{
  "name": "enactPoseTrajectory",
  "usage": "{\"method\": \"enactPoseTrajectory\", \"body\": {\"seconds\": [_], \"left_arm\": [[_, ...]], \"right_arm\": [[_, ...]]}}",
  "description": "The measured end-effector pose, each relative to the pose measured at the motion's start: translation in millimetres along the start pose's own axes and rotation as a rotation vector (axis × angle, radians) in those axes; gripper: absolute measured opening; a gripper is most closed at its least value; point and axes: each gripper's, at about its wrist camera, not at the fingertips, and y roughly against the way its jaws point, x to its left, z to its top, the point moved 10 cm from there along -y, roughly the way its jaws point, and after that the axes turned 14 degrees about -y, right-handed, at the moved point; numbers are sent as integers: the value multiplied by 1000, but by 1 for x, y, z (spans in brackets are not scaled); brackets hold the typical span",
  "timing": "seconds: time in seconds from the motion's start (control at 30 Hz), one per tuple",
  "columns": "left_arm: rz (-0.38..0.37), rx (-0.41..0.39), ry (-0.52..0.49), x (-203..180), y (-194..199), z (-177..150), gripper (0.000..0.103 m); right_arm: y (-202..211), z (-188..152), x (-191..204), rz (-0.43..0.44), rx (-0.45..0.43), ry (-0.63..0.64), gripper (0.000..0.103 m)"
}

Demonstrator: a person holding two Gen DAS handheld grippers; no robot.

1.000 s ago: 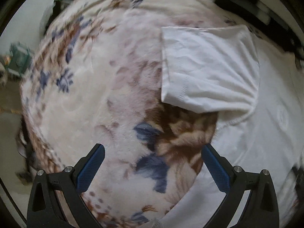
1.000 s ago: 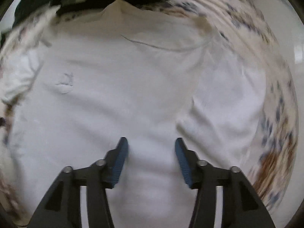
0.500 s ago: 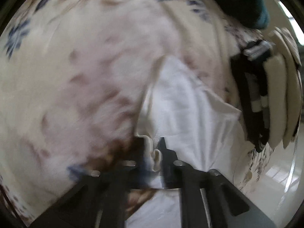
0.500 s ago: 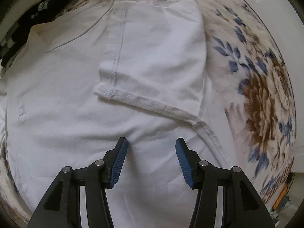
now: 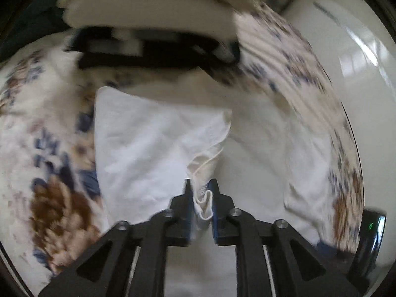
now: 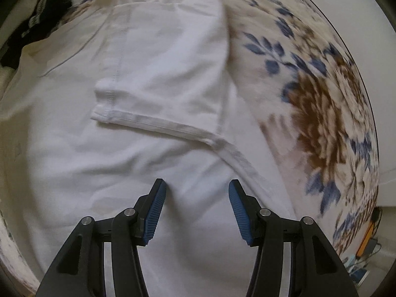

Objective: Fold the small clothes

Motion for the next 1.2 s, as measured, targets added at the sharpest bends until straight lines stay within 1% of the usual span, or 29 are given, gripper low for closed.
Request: {"method": "enactPoseTrajectory", "body": {"seconds": [0.03, 0.07, 0.1, 0.17, 0.2, 0.23, 0.27, 0.33, 0.37, 0.4, 0.47, 0.53, 0.57, 0.63, 0.67, 0.7, 0.73, 0.77, 0.83, 0.87, 0.93, 1.0, 1.03, 1.07, 1.1, 1.13, 1.17, 1.2], "left_arm": [[-6, 24, -2, -2, -2, -2, 31], [-7, 34, 15, 3, -1, -8, 43], [9, 49, 44, 14, 2, -14, 64], [48, 67, 101, 36, 11, -25, 84], [76, 67, 134, 49, 14, -25, 84], [118, 64, 170, 70, 19, -29, 84], [157, 63, 190, 87, 25, -32, 84], [245, 52, 211, 121, 41, -40, 84], [292, 49, 212, 136, 46, -42, 84], [339, 55, 211, 151, 51, -45, 84], [373, 73, 214, 169, 53, -52, 84], [380, 89, 218, 174, 48, -53, 84], [380, 93, 213, 175, 47, -53, 84], [377, 98, 188, 172, 43, -52, 84], [376, 103, 177, 165, 33, -44, 84], [368, 105, 163, 159, 29, -42, 84], [361, 108, 149, 152, 24, -38, 84], [355, 109, 138, 149, 22, -34, 84], [341, 114, 106, 135, 13, -26, 84], [337, 119, 95, 131, 8, -24, 84], [327, 129, 69, 123, -3, -21, 84], [330, 166, 41, 119, -20, -22, 84], [334, 192, 26, 119, -30, -24, 84], [336, 204, 19, 119, -36, -25, 84], [335, 213, 11, 120, -42, -26, 86], [331, 219, 3, 120, -45, -27, 86], [327, 215, 0, 120, -44, -26, 86], [327, 209, -4, 120, -40, -24, 86]], "right_arm": [[0, 5, -6, 3, 6, -7, 55], [4, 5, -11, 13, 7, -16, 55], [7, 5, -12, 22, 7, -21, 55], [17, 6, -13, 57, 8, -28, 55], [20, 10, -13, 81, 11, -30, 55], [22, 19, -14, 109, 18, -31, 55], [27, 29, -10, 153, 34, -33, 56], [35, 34, 11, 269, 83, -32, 57], [38, 33, 29, 334, 117, -25, 58], [39, 32, 43, 377, 143, -18, 58], [43, 25, 78, 457, 206, -12, 58], [42, 19, 112, 522, 261, -22, 58], [37, 20, 126, 541, 278, -23, 58], [27, 19, 150, 534, 285, -11, 58], [22, 18, 159, 512, 287, 1, 55], [23, 20, 168, 516, 276, 4, 46], [27, 21, 174, 508, 246, 33, 9], [29, 23, 174, 454, 204, 65, 1], [35, 35, 173, 431, 130, 71, 1], [40, 40, 167, 421, 100, 54, 1], [44, 48, 155, 389, 70, 49, 1], [36, 47, 148, 348, 123, 84, 3], [32, 49, 145, 334, 158, 83, 9], [30, 47, 138, 342, 204, 69, 19], [31, 49, 130, 362, 227, 51, 27], [35, 51, 121, 375, 240, 30, 44], [41, 54, 107, 388, 244, 0, 52], [50, 57, 88, 404, 241, -35, 54]]}}
